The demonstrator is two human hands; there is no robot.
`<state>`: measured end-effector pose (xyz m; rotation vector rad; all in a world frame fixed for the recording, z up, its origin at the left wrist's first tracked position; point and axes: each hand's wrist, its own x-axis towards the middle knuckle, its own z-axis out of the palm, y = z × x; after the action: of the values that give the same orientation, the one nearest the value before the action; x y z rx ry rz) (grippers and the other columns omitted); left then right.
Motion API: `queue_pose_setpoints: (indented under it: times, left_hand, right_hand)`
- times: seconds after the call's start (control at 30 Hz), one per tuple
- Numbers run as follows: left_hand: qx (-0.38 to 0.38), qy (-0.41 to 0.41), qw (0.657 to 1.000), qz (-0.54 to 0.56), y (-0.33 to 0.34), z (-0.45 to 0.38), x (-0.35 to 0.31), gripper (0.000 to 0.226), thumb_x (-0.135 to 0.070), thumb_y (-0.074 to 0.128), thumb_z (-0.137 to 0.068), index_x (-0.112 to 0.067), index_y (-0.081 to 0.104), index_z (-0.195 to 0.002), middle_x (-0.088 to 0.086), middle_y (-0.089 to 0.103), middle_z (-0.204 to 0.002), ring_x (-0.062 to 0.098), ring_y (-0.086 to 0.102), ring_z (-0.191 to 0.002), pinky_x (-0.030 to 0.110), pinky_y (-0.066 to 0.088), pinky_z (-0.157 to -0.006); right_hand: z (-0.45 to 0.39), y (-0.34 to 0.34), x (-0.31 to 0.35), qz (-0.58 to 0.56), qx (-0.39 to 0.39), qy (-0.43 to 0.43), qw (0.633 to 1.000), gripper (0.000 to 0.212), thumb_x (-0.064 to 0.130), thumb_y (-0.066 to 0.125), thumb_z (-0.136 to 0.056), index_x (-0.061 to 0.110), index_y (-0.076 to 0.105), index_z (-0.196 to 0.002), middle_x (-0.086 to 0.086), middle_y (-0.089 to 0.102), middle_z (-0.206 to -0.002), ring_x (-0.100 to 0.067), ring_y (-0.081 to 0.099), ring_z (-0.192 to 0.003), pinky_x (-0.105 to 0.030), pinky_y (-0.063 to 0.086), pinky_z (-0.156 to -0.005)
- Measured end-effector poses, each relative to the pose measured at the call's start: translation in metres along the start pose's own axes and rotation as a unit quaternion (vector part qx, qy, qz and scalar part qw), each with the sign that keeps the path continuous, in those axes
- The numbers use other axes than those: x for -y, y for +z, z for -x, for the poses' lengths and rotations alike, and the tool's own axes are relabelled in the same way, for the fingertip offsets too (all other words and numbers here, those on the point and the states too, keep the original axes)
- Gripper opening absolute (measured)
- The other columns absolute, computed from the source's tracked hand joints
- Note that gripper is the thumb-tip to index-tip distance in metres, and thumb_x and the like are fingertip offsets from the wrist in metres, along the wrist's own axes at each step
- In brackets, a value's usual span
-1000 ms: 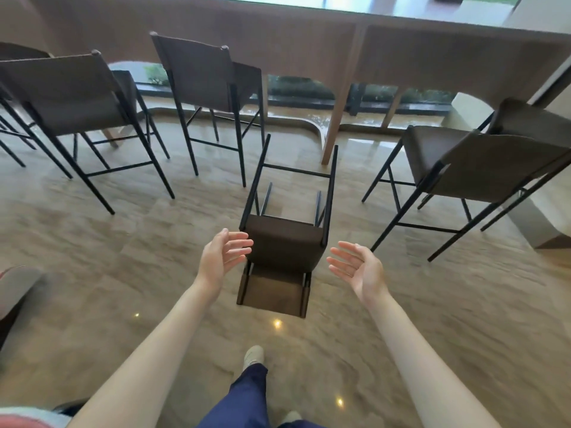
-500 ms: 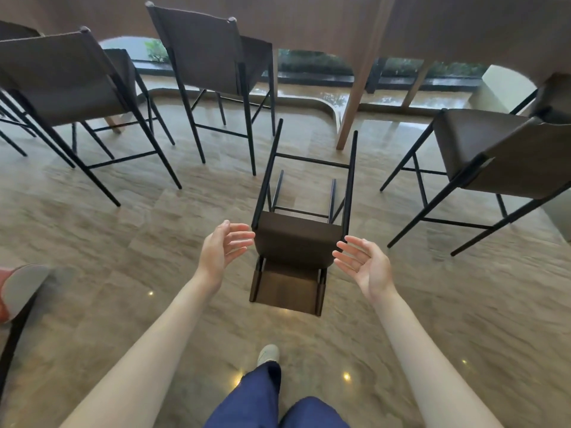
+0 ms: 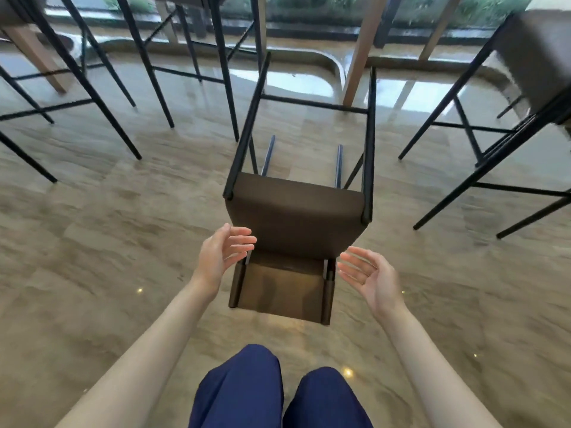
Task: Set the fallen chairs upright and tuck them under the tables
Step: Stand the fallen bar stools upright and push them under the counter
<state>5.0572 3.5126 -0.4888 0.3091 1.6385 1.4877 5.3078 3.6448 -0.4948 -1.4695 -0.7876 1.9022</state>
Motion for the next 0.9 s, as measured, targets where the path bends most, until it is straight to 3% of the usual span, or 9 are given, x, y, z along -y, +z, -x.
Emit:
queue_pose_setpoints:
  times: [0.13, 0.33, 0.57, 0.8, 0.9]
  left_hand:
    - [0.01, 0.0, 1.0, 0.01, 0.001, -0.063, 0.085, 0.044, -0.032, 0.031, -0.103, -0.009, 0.068, -0.096, 0.014, 0.072, -0.096, 0.027, 0.067, -0.093, 0.045, 0.046, -0.095]
    - [0.025, -0.005, 0.999, 0.026, -0.004, -0.123, 0.193, 0.045, -0.035, 0.032, -0.103, -0.008, 0.068, -0.098, 0.012, 0.072, -0.097, 0.027, 0.067, -0.095, 0.041, 0.048, -0.094]
    - [0.042, 0.013, 0.999, -0.022, -0.01, -0.149, 0.242, 0.04, -0.027, 0.032, -0.103, -0.006, 0.066, -0.103, 0.012, 0.07, -0.098, 0.023, 0.066, -0.091, 0.033, 0.049, -0.088]
    - [0.034, -0.051, 0.991, -0.117, -0.02, -0.179, 0.306, 0.026, -0.019, 0.044, -0.1, -0.003, 0.065, -0.101, 0.013, 0.069, -0.091, 0.023, 0.063, -0.081, 0.026, 0.051, -0.075]
    - [0.03, -0.127, 0.983, -0.125, -0.021, -0.19, 0.347, 0.022, -0.017, 0.046, -0.099, -0.007, 0.065, -0.093, 0.008, 0.068, -0.083, 0.022, 0.062, -0.075, 0.029, 0.047, -0.07]
  right_hand:
    - [-0.075, -0.02, -0.075, 0.011, -0.001, 0.01, 1.0, 0.029, 0.019, 0.044, -0.098, 0.002, 0.067, -0.102, -0.023, 0.07, -0.105, -0.037, 0.069, -0.091, -0.042, 0.054, -0.078]
    - [-0.162, -0.041, -0.162, 0.027, 0.01, 0.004, 1.0, 0.029, 0.02, 0.044, -0.099, 0.001, 0.065, -0.108, -0.02, 0.07, -0.107, -0.036, 0.068, -0.097, -0.046, 0.053, -0.089]
    - [-0.203, -0.055, -0.204, 0.045, 0.017, -0.006, 0.999, 0.026, 0.018, 0.047, -0.099, 0.001, 0.064, -0.11, -0.017, 0.071, -0.103, -0.034, 0.069, -0.095, -0.044, 0.054, -0.088]
    - [-0.249, -0.085, -0.267, 0.16, -0.081, 0.035, 0.983, 0.014, 0.01, 0.054, -0.096, 0.005, 0.065, -0.103, -0.011, 0.067, -0.096, -0.023, 0.065, -0.084, -0.034, 0.055, -0.077]
    - [-0.269, -0.098, -0.303, 0.214, -0.136, 0.068, 0.965, 0.005, 0.01, 0.059, -0.092, 0.007, 0.06, -0.096, -0.012, 0.061, -0.089, -0.019, 0.056, -0.075, -0.04, 0.052, -0.08]
